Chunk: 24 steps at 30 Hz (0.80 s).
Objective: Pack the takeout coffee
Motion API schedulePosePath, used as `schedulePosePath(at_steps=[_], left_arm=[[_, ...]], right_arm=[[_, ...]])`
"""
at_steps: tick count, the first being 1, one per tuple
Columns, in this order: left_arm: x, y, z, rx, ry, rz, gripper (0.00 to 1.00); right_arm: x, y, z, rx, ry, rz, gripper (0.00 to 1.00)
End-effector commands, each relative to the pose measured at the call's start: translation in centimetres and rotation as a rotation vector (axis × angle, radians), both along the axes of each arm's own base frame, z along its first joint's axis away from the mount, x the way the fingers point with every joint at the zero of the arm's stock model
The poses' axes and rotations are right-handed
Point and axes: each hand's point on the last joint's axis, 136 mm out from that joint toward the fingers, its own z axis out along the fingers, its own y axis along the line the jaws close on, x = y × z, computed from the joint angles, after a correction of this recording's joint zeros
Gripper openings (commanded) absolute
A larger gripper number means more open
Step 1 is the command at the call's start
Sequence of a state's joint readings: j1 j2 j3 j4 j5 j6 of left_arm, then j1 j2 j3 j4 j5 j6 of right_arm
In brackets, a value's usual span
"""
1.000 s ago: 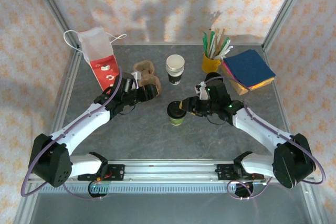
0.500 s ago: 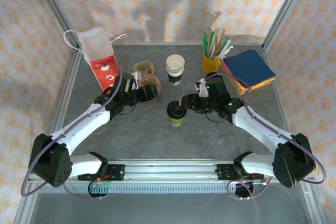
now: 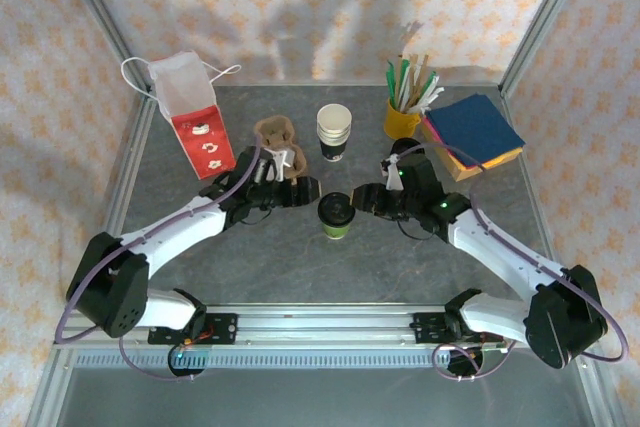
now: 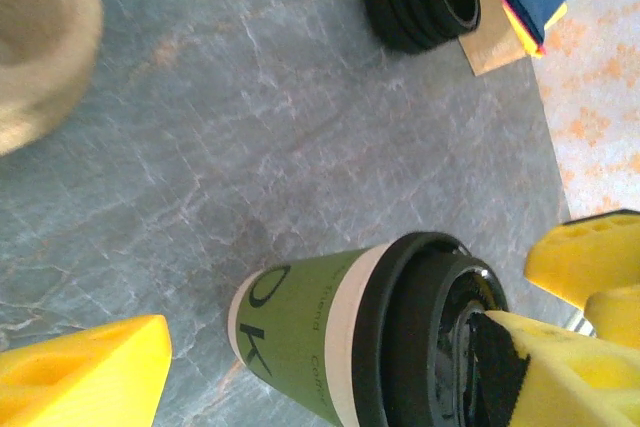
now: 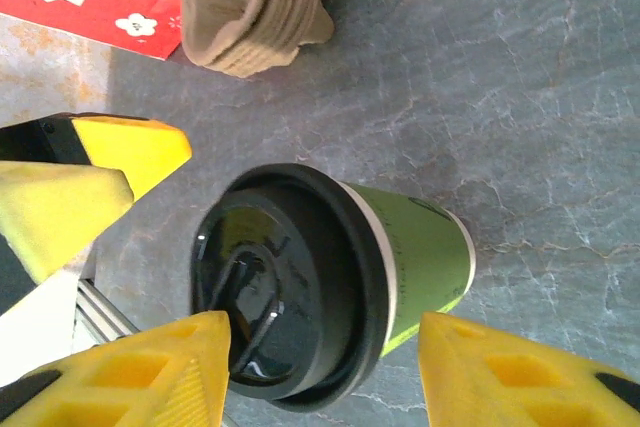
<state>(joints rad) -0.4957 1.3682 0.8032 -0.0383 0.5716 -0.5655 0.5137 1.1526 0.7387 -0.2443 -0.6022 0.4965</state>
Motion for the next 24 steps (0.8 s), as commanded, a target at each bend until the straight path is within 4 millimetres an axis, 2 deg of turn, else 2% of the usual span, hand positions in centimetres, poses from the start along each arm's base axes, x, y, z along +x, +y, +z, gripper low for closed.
schedulePosePath(at_steps=[1, 5, 13, 14, 19, 24], left_arm=[[-0.6, -1.9, 0.5, -0.047, -0.064, -0.11, 0.79], [-1.1, -2.6, 0.3, -0.091, -0.061, -0.141, 0.78], [-1.0, -2.9, -0.7, -0.07, -0.043, -0.161, 0.76], [-1.0, -2.9, -0.9, -0.063, -0.039, -0.161, 0.75], [-1.1, -3.0, -1.6, -0.045, -0.023, -0.163, 0.72], [-1.1, -2.8, -2.6, -0.026, 0.001, -0.16, 0.69]], right_arm=[[0.4, 0.2, 0.3, 0.028, -0.04, -0.001, 0.51], [0.2, 0.4, -0.6, 0.035, -0.025, 0.012, 0.51], [0.2, 0.9, -0.9, 0.063, -0.022, 0.027, 0.51], [0.3, 1.0, -1.7, 0.052, -0.001, 0.028, 0.51], [0.3, 1.2, -2.1, 0.053, 0.003, 0.037, 0.51], [0.4, 1.1, -3.3, 0.023, 0.033, 0.035, 0.5]])
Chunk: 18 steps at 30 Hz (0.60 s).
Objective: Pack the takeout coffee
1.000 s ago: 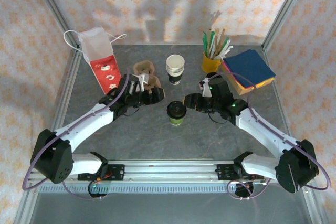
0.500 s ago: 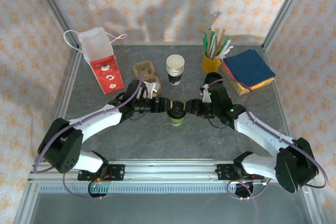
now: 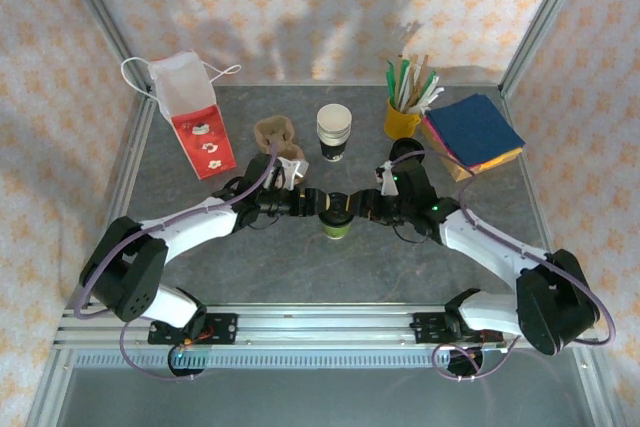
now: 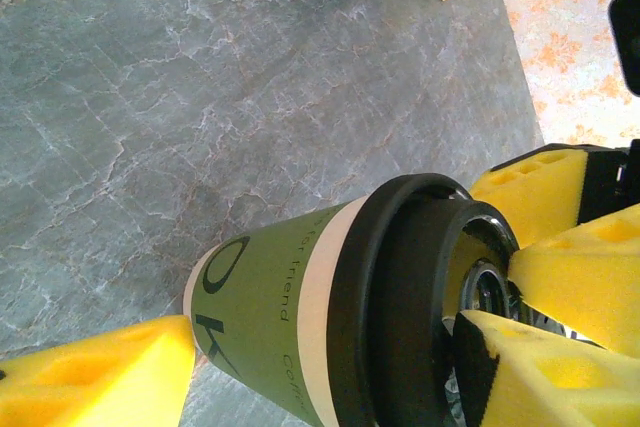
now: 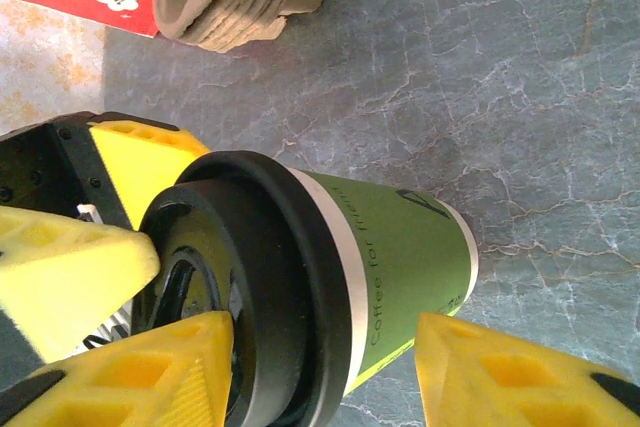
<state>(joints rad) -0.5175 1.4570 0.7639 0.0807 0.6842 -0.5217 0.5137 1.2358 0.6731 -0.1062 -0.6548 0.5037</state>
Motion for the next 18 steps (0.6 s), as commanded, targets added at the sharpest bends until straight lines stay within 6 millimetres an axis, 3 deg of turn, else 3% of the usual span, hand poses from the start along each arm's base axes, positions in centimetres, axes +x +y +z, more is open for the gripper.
schedulePosePath(at_steps=[1, 9, 18], left_arm=[[0.0, -0.4, -0.4, 0.018, -0.011, -0.026, 0.69], [-0.3, 0.0, -1.6, 0.052, 0.008, -0.022, 0.69], [-3.6, 2.1, -7.8, 0.158, 0.113, -0.009, 0.66]], right_arm=[[0.2, 0.0, -0.7, -0.012, 0.006, 0.001, 0.5], [0.1, -0.8, -2.2, -0.076, 0.027, -0.015, 0.5], [-1.7, -2.7, -7.2, -0.175, 0.082, -0.028, 0.49]])
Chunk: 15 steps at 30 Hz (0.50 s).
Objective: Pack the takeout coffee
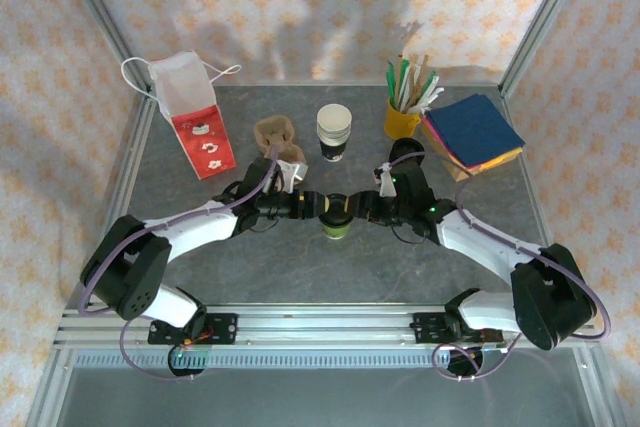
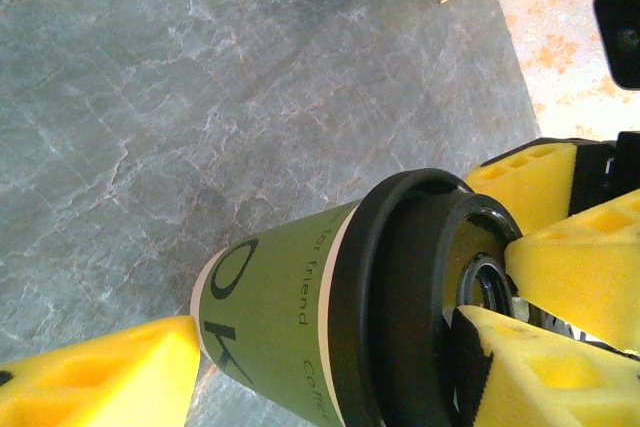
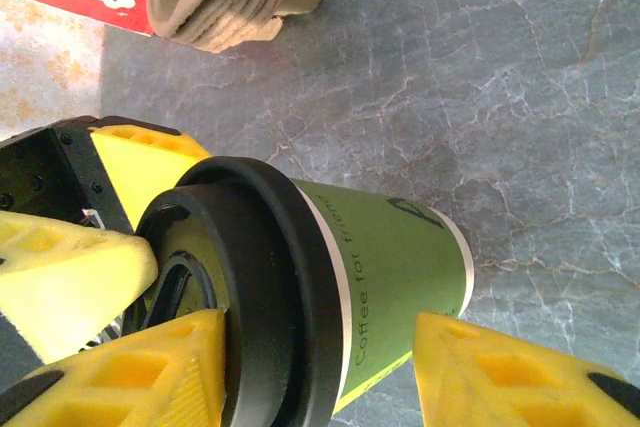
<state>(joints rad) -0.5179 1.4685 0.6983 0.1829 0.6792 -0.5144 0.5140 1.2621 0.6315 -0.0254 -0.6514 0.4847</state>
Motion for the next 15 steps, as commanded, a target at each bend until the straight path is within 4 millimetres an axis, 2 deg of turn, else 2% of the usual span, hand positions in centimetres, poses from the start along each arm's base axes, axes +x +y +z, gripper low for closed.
schedulePosePath(at_steps=[1, 3, 6, 15], left_arm=[[-3.7, 2.1, -7.2, 0.179, 0.154, -0.003, 0.66], [-4.2, 2.2, -7.8, 0.18, 0.167, 0.005, 0.66], [-4.0, 2.0, -7.4, 0.147, 0.159, 0.023, 0.65], [-2.9, 1.1, -4.6, 0.129, 0.097, 0.022, 0.65]], right_arm=[[-2.1, -3.0, -6.5, -0.178, 0.11, -0.04, 0.49], [-2.5, -3.3, -7.5, -0.184, 0.125, -0.048, 0.49], [-2.6, -3.0, -7.7, -0.17, 0.138, -0.043, 0.49], [-1.2, -2.3, -4.5, -0.145, 0.066, -0.044, 0.49]])
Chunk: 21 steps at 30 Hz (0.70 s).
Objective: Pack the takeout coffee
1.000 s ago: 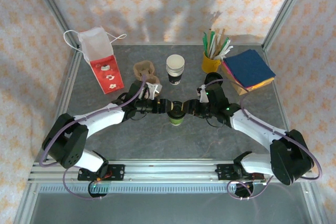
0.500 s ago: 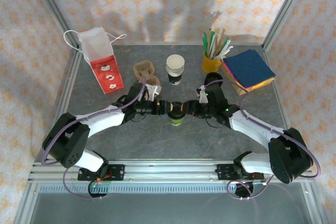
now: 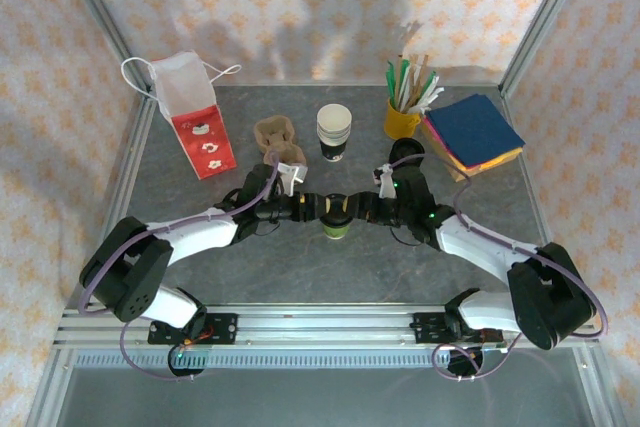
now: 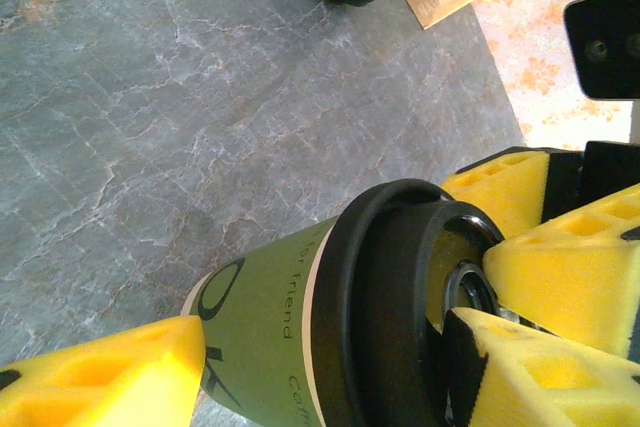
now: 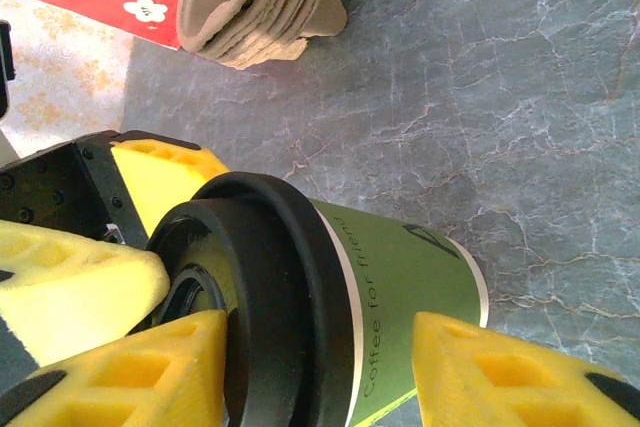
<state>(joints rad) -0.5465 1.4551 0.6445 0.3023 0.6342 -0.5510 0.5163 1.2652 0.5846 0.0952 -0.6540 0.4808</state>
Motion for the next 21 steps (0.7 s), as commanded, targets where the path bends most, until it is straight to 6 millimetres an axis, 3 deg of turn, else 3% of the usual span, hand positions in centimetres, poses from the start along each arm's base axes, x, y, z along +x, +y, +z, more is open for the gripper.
schedulePosePath(at_steps=[1, 14, 21], left_arm=[[-2.7, 1.5, -4.4, 0.152, 0.144, -0.003, 0.65], [-0.1, 0.5, 1.1, 0.099, 0.026, 0.032, 0.67], [1.1, 0.6, 4.3, 0.066, -0.042, 0.078, 0.68]], right_arm=[[-1.5, -2.6, -4.2, -0.177, 0.12, -0.054, 0.49], [0.8, -1.5, 1.5, -0.126, -0.023, -0.061, 0.52], [1.3, -1.6, 4.6, -0.125, -0.063, -0.08, 0.59]])
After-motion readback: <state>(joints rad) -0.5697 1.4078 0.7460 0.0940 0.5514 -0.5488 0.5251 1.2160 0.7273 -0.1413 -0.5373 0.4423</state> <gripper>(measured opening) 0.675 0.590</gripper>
